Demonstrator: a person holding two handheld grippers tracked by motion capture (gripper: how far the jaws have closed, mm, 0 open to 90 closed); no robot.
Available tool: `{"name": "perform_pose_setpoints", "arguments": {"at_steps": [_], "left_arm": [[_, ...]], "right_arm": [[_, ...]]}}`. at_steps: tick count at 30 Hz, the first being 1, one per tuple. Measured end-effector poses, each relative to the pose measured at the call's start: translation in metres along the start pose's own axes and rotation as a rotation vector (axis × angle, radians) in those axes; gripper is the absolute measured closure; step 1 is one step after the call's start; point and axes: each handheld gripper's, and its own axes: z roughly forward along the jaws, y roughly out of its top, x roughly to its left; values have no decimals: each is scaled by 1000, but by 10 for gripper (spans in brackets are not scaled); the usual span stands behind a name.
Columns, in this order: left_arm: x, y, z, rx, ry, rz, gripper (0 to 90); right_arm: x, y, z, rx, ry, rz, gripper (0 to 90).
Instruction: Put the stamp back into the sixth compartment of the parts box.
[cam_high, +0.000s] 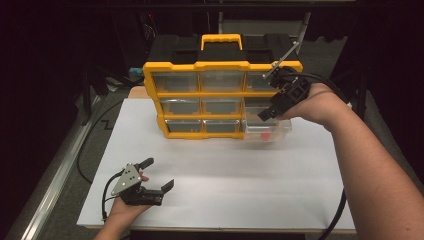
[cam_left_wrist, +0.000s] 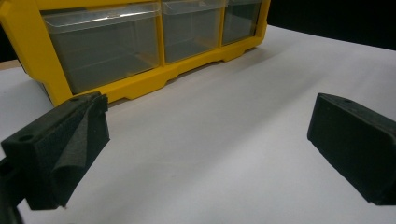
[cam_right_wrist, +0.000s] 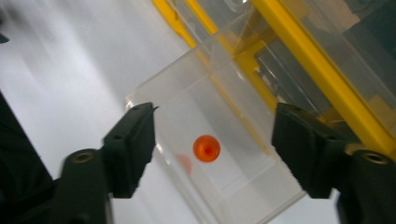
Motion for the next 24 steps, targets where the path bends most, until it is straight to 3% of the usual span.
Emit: {"name": "perform_pose_setpoints", "arguments": {"at_steps": [18, 24], "left_arm": [[0, 0, 0, -1, 7, -4, 4], [1, 0, -1, 0, 9, -6, 4]], "right_arm": [[9, -44, -7, 43, -25, 42, 1], [7, -60, -8, 49, -52, 81, 0]]}}
